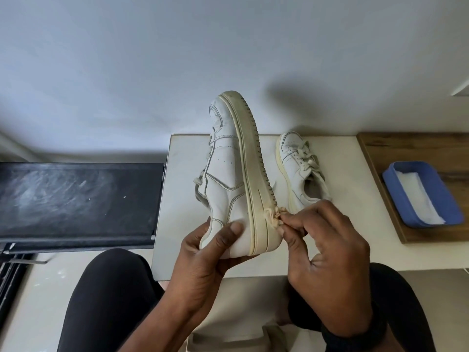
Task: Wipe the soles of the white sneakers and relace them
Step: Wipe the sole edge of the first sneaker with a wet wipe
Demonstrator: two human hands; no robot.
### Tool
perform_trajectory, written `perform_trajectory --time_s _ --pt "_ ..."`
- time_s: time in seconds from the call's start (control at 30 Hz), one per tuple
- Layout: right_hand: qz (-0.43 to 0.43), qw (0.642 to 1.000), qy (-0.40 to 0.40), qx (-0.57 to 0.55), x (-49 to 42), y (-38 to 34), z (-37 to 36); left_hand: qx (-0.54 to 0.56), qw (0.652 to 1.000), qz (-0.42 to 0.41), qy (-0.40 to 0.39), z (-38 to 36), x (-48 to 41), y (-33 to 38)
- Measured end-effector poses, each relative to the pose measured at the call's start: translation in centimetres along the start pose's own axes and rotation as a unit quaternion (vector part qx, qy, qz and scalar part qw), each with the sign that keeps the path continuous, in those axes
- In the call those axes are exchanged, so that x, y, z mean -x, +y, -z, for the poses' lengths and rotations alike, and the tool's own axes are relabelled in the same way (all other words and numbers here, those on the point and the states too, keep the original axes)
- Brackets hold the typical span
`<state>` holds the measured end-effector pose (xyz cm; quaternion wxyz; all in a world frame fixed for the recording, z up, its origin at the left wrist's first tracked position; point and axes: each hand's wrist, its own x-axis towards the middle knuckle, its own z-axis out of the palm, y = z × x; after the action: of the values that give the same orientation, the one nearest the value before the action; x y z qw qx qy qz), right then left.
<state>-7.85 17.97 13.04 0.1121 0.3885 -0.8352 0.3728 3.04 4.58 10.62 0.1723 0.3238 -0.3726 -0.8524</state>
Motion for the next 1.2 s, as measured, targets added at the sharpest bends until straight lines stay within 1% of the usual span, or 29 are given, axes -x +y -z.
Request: perform_trajectory --time_s 0.07,0.23,0.3,0.47,0.63,0.7,0.8,0.87,0.97,1.03,1.1,1.13,1.2 --pt "0.008 1.0 0.0 0.003 0.1 -0.2 -0.1 -0.003 1.0 -0.009 0.004 0.0 0.0 0.0" --pt "0.074 0.997 -0.029 0.004 1.0 -2.5 -1.0 -0.009 1.0 -0.014 -0.003 0.0 0.2 0.1" --pt "0.072 0.997 -0.029 0.009 0.7 -2.3 -0.9 -0.004 1.0 -0.016 -0.005 0.0 0.2 0.1" --pt "0.02 1.0 0.004 0.006 -0.5 -0.5 -0.1 -0.014 1.0 -0.018 -0.005 -0.2 0.3 0.1" --pt "0.061 0.997 -0.04 -0.014 0.3 -1.5 -1.0 -0.004 1.0 0.0 -0.02 0.2 0.2 -0.1" --pt "0.063 0.997 -0.049 -0.017 0.4 -1.4 -1.3 0.0 1.0 0.007 -0.028 0.5 0.1 -0.1" --pt "0.043 0.998 -0.036 -0.023 0.1 -0.8 -1.2 -0.004 0.998 0.014 -0.066 1.0 -0.2 0.1" --pt "0.003 0.999 -0.022 -0.047 0.0 -0.6 -1.1 -0.021 0.995 0.021 -0.095 1.0 -0.2 0.2" --pt "-0.071 0.991 -0.016 -0.113 0.1 -0.8 -1.0 -0.038 0.992 0.029 -0.12 1.1 -0.2 0.0" --pt "-0.089 0.988 -0.017 -0.125 0.3 -1.1 -1.1 -0.037 0.989 0.035 -0.136 1.1 -0.1 -0.1" --pt "-0.075 0.99 -0.01 -0.117 0.5 -1.4 -1.1 -0.039 0.992 0.036 -0.119 1.0 -0.1 0.1" --pt "-0.065 0.992 -0.009 -0.109 0.7 -1.6 -1.2 -0.051 0.994 0.028 -0.095 1.1 -0.1 0.1" --pt "-0.052 0.995 -0.017 -0.079 0.9 -1.9 -1.3 -0.101 0.993 0.011 -0.058 1.0 0.0 0.1"
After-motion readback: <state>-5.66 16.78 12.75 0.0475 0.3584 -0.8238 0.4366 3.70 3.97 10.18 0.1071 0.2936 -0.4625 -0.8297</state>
